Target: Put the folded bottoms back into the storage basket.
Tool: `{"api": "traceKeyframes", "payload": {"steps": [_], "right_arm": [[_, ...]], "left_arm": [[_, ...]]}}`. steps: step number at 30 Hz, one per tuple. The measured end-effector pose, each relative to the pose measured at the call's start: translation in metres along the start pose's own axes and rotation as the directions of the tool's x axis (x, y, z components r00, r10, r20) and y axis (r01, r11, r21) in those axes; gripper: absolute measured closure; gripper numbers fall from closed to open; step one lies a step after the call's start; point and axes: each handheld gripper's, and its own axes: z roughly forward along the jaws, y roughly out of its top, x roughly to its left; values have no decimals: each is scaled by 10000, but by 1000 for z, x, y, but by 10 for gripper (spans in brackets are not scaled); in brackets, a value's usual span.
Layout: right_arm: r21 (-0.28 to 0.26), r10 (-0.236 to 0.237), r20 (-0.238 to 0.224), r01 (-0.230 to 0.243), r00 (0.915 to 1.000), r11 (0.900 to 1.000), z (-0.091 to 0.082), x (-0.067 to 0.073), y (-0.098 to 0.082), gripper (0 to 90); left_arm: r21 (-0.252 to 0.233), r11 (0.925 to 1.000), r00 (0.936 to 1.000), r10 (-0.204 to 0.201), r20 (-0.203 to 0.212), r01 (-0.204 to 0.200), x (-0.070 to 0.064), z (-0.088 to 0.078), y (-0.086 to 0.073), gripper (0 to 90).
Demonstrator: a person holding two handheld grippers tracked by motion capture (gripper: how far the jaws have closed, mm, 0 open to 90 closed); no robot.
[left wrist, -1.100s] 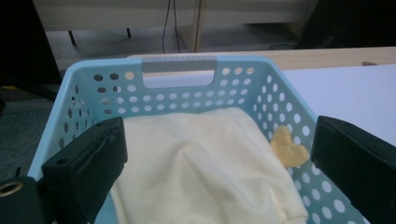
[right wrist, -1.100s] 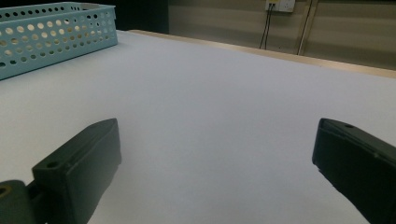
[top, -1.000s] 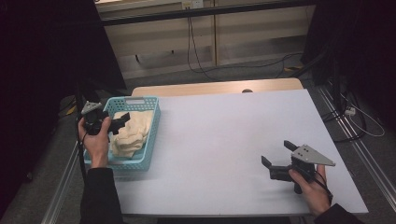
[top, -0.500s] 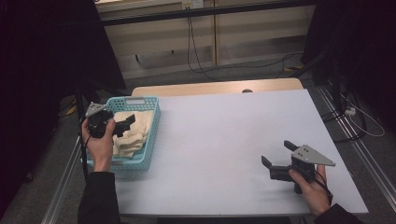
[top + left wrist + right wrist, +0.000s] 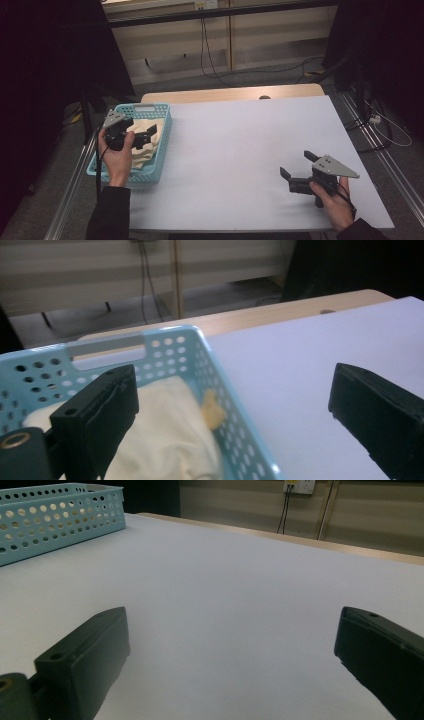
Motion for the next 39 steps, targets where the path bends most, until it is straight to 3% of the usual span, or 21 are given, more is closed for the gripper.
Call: {"api": "traceKeyframes", "payload": {"steps": [2,4,5,9,11,12,15,18,20,22,23,25,27,30,32,36,39], "right_arm": [[-13,-11,2,11,10000,10000,0,0,0,9],[-7,-5,-2,5,10000,10000,0,0,0,9],[-14,-9,4,9,10000,10000,0,0,0,9],[-1,7,1,-7,10000,10000,0,0,0,9],[1,-9,9,9,10000,10000,0,0,0,9],[5,3,36,-3,10000,10000,0,0,0,9],[5,0,42,0,10000,10000,0,0,0,9],[12,-1,50,1,10000,10000,0,0,0,9],[6,-3,40,3,10000,10000,0,0,0,9],[6,-6,39,6,10000,10000,0,0,0,9],[-7,-17,45,17,10000,10000,0,0,0,9],[-7,-11,41,11,10000,10000,0,0,0,9],[-18,0,48,0,10000,10000,0,0,0,9],[-22,-9,34,9,10000,10000,0,0,0,9],[-35,-15,39,16,10000,10000,0,0,0,9],[-38,-21,14,21,10000,10000,0,0,0,9],[-48,-24,7,24,10000,10000,0,0,0,9]], "left_arm": [[29,10000,10000,-57,29,56,-6,0,-1,62],[51,9999,9999,92,95,-92,-11,0,-2,62],[39,9989,9989,470,13,-470,-17,-2,-3,62],[120,9982,9980,585,224,-588,-22,-6,-6,62],[126,9970,9970,768,109,-770,-25,-11,-9,62],[39,9985,9981,542,301,-544,-27,-17,-13,62],[-68,9978,9978,664,80,-664,-32,-24,-16,61],[-390,9974,9981,604,134,-599,-36,-32,-18,61],[-462,9981,9972,427,612,-399,-40,-36,-21,59],[-478,9973,9971,581,499,-557,-42,-36,-23,59],[-582,9949,9963,835,191,-822,-45,-36,-25,56],[-442,9963,9956,760,555,-736,-47,-34,-28,53],[-467,9971,9963,626,596,-598,-50,-33,-31,52],[-427,9953,9946,890,539,-867,-57,-30,-35,52],[-414,9952,9923,914,840,-882,-61,-28,-37,52],[-529,9934,9896,1063,966,-1016,-72,-27,-38,52],[-598,9943,9847,961,1456,-882,-78,-25,-40,45]]}}
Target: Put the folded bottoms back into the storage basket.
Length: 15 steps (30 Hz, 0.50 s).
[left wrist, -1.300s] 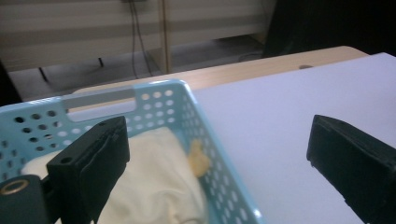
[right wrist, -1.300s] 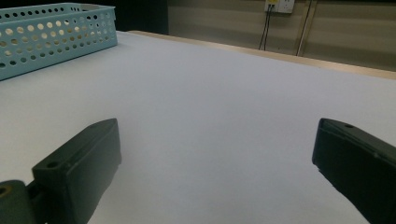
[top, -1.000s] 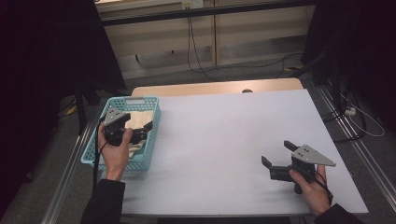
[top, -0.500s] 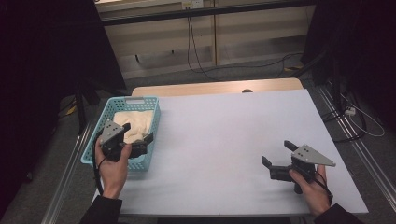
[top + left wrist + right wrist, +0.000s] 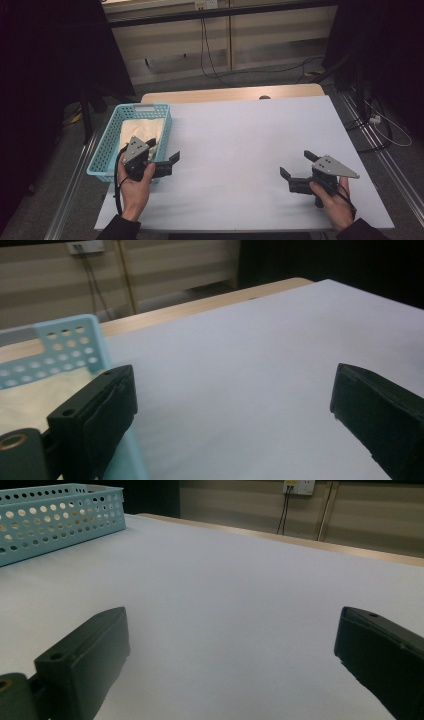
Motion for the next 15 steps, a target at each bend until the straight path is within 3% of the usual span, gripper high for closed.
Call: {"api": "traceKeyframes", "payload": {"steps": [3,9,10,15], "right_arm": [[2,-1,-19,1,10000,10000,0,0,0,10],[-16,8,-14,-8,10000,10000,0,0,0,10],[-24,8,0,-8,10000,10000,0,0,0,10],[-39,2,3,-2,10000,10000,-1,0,0,10]], "left_arm": [[-137,9993,9993,361,70,-360,-5,3,-1,44],[96,9996,9992,-277,275,275,-14,11,-7,43],[88,9995,9974,-303,651,298,-18,14,-8,40],[245,9997,9965,41,830,-62,-26,19,-10,40]]}}
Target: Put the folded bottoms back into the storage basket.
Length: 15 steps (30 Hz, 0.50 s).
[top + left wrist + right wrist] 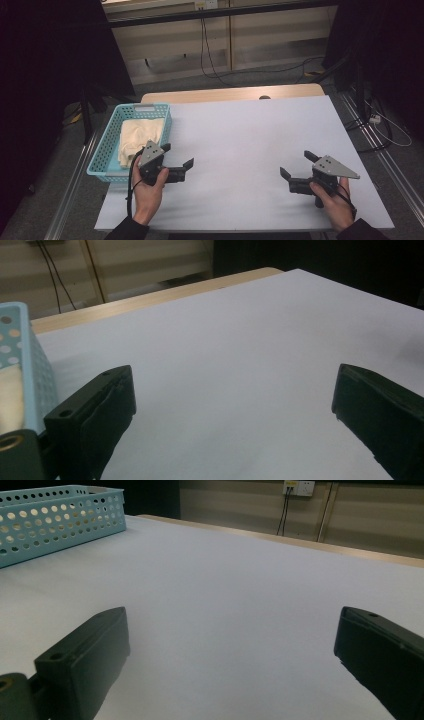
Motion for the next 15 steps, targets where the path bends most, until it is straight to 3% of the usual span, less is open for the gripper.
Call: {"api": "traceKeyframes", "payload": {"steps": [3,6,9,12,15], "right_arm": [[-11,26,25,-26,10000,10000,-1,0,0,10],[-20,45,47,-45,10000,10000,-1,0,0,10],[-29,41,67,-41,10000,10000,-2,0,0,10],[-38,31,85,-31,10000,10000,-2,0,0,10],[-39,-2,56,2,10000,10000,-2,0,-1,10]], "left_arm": [[-134,9997,9998,192,-12,-192,-7,2,-3,40],[241,9995,9992,187,365,-196,-9,8,-7,39],[537,9981,9991,295,301,-311,-14,16,-14,39],[894,9958,9979,130,632,-186,-16,23,-18,40],[837,9962,9981,210,577,-258,-17,23,-19,41]]}}
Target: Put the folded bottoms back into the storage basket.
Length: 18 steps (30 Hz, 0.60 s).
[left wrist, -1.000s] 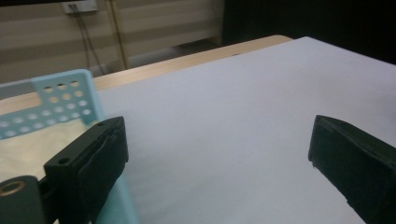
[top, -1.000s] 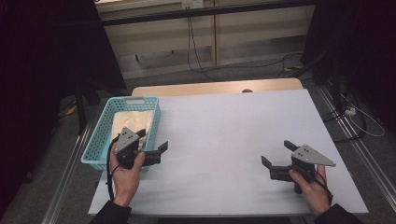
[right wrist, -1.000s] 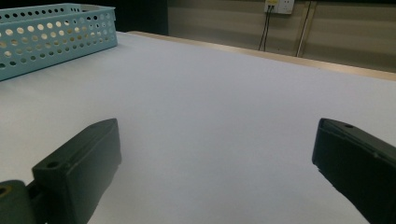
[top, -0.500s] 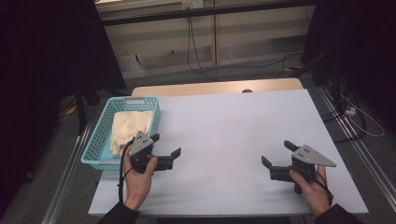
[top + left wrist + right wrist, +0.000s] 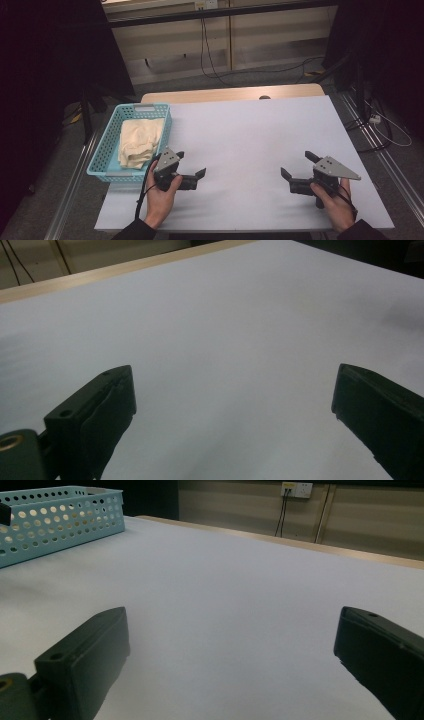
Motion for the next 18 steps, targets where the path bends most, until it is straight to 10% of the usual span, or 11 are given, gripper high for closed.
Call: {"api": "traceKeyframes", "payload": {"steps": [18], "right_arm": [[11,-49,-39,49,10000,10000,1,1,0,11]], "left_arm": [[627,9980,9992,80,-382,-56,-1,14,-17,42]]}}
